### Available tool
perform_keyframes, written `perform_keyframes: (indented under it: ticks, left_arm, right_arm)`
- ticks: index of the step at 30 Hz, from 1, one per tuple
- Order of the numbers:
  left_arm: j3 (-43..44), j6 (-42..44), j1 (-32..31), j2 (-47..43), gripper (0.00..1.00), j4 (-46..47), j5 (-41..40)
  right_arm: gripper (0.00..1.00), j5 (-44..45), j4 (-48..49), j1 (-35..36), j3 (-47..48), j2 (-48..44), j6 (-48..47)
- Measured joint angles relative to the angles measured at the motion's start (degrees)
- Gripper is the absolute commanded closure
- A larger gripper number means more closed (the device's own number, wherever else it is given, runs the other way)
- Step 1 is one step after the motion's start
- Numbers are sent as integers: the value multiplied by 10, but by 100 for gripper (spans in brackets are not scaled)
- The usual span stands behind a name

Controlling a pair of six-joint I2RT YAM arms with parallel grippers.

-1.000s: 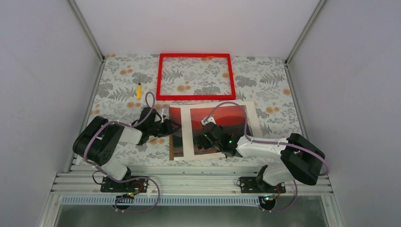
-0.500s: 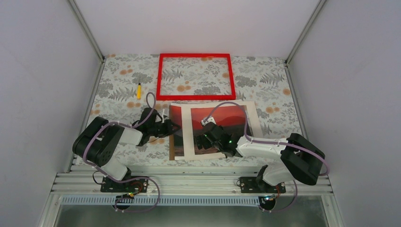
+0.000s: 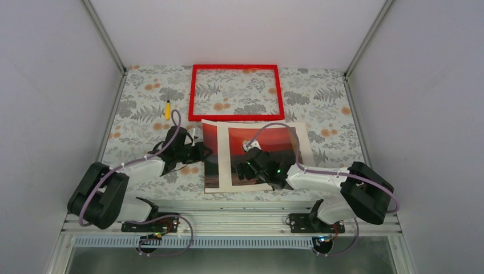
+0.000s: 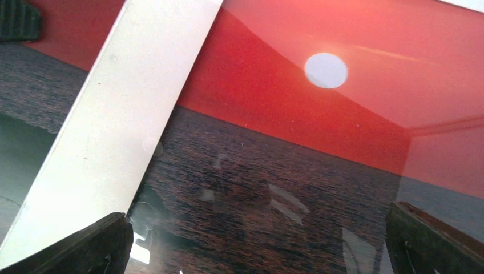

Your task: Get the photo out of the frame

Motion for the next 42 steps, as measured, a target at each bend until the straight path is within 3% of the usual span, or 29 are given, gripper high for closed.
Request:
perform_keyframes:
  ticks: [19, 30, 42]
  left_arm:
    - [155, 75, 13, -196, 98, -461, -221]
    - [304, 99, 24, -231, 98, -674, -333]
    - [501, 118, 28, -202, 98, -826, -427]
  right_arm:
    - [0, 0, -7, 0, -18, -70, 0]
    - [0, 0, -7, 0, -21, -79, 0]
    - [0, 1, -7, 0, -30, -98, 0]
